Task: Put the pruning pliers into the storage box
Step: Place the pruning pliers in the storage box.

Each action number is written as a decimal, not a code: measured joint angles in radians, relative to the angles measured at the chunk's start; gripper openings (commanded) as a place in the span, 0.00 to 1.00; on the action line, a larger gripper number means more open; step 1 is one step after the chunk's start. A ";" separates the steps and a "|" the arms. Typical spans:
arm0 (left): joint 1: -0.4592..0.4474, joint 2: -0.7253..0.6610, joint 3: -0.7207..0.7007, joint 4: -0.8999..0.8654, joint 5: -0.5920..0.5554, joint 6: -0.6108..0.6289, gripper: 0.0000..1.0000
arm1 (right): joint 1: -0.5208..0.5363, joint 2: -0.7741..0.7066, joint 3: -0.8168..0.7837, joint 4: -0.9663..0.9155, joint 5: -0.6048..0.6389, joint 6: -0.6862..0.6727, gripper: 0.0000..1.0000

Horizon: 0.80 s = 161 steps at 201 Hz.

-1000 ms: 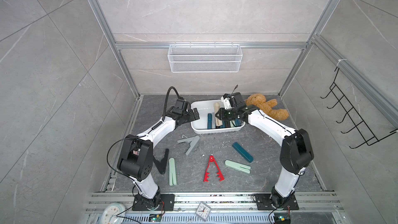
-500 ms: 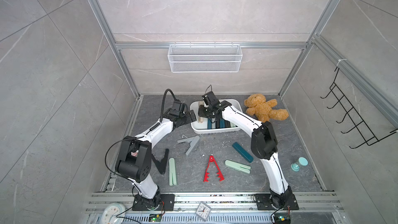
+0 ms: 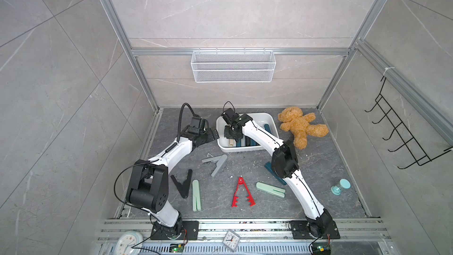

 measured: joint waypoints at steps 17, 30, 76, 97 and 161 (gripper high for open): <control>0.001 0.000 -0.002 -0.001 0.000 0.000 1.00 | 0.004 0.000 -0.002 -0.014 0.012 0.001 0.27; 0.001 -0.001 -0.002 0.000 0.001 0.000 1.00 | 0.006 0.000 -0.003 -0.020 0.022 0.003 0.28; 0.001 -0.001 -0.002 0.000 0.004 0.000 1.00 | 0.008 0.000 -0.013 -0.039 0.039 0.008 0.31; 0.001 -0.001 -0.002 0.000 0.005 0.000 1.00 | 0.008 0.003 -0.014 -0.045 0.041 0.008 0.32; 0.001 -0.001 -0.002 0.000 0.008 0.000 1.00 | 0.008 0.031 -0.014 -0.056 0.043 0.011 0.38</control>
